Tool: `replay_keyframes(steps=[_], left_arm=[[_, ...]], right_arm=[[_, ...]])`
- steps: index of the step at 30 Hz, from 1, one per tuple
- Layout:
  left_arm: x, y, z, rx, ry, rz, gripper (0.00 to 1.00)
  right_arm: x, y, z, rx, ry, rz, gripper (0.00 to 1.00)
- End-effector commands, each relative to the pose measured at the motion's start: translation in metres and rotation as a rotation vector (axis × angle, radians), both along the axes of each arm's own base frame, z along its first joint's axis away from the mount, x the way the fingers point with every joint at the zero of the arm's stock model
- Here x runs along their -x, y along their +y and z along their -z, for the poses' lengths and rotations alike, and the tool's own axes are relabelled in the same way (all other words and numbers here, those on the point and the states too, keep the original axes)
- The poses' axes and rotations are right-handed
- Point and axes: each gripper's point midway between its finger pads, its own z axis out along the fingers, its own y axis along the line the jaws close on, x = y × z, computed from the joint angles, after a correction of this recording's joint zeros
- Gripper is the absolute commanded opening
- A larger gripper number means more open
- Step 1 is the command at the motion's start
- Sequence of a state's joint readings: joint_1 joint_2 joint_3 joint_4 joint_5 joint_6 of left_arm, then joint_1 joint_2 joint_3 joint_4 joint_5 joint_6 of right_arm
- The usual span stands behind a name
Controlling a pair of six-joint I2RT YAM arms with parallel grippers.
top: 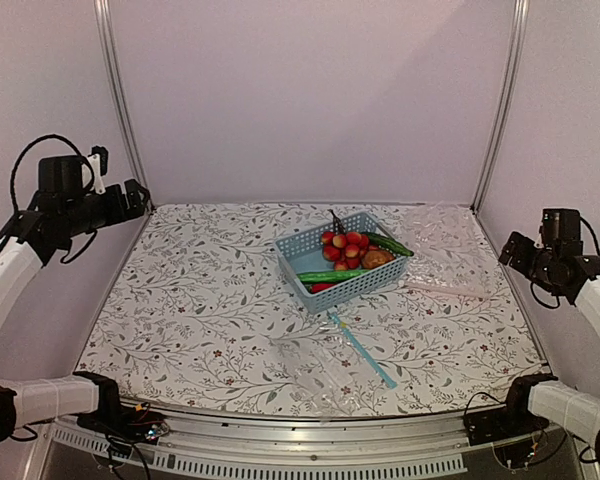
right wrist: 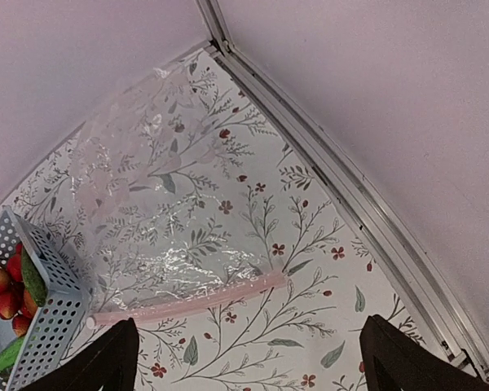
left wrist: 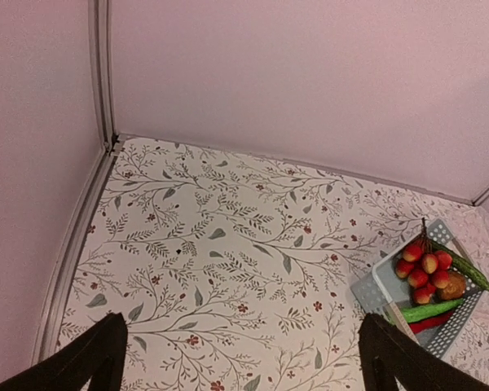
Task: Place the food in the zip-top bag and seal the zipper
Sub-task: Adjust the zipper food storage bag at the corner of the board.
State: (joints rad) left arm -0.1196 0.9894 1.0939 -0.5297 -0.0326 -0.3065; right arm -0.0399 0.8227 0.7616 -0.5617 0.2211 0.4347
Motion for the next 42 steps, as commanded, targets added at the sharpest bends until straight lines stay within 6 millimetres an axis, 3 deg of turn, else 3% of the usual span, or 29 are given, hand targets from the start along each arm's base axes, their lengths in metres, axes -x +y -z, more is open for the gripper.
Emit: replay_keyframes(steps=[1, 6, 9, 19, 28, 34, 42], left_arm=[[0.002, -0.018, 0.031, 0.026, 0.062, 0.091, 1.00], [0.003, -0.030, 0.037, 0.088, 0.081, 0.138, 1.00], [0.003, -0.030, 0.037, 0.091, 0.083, 0.143, 1.00], [0.007, -0.019, 0.031, 0.075, 0.061, 0.110, 1.00], [0.004, -0.025, 0.038, 0.105, 0.086, 0.139, 1.00], [0.002, -0.027, 0.042, 0.111, 0.100, 0.143, 0.99], [0.001, -0.030, 0.046, 0.124, 0.113, 0.156, 0.99]], right_arm=[[-0.007, 0.008, 0.056, -0.109, 0.184, 0.010, 0.95], [-0.034, 0.022, 0.088, -0.169, 0.284, -0.054, 0.88], [-0.046, 0.041, 0.107, -0.115, 0.398, -0.130, 0.87], [-0.077, 0.077, 0.132, 0.147, 0.563, -0.287, 0.87], [-0.116, 0.093, 0.149, 0.196, 0.636, -0.415, 0.87], [-0.122, 0.100, 0.174, 0.167, 0.703, -0.438, 0.70], [-0.116, 0.099, 0.197, 0.085, 0.762, -0.426, 0.69]])
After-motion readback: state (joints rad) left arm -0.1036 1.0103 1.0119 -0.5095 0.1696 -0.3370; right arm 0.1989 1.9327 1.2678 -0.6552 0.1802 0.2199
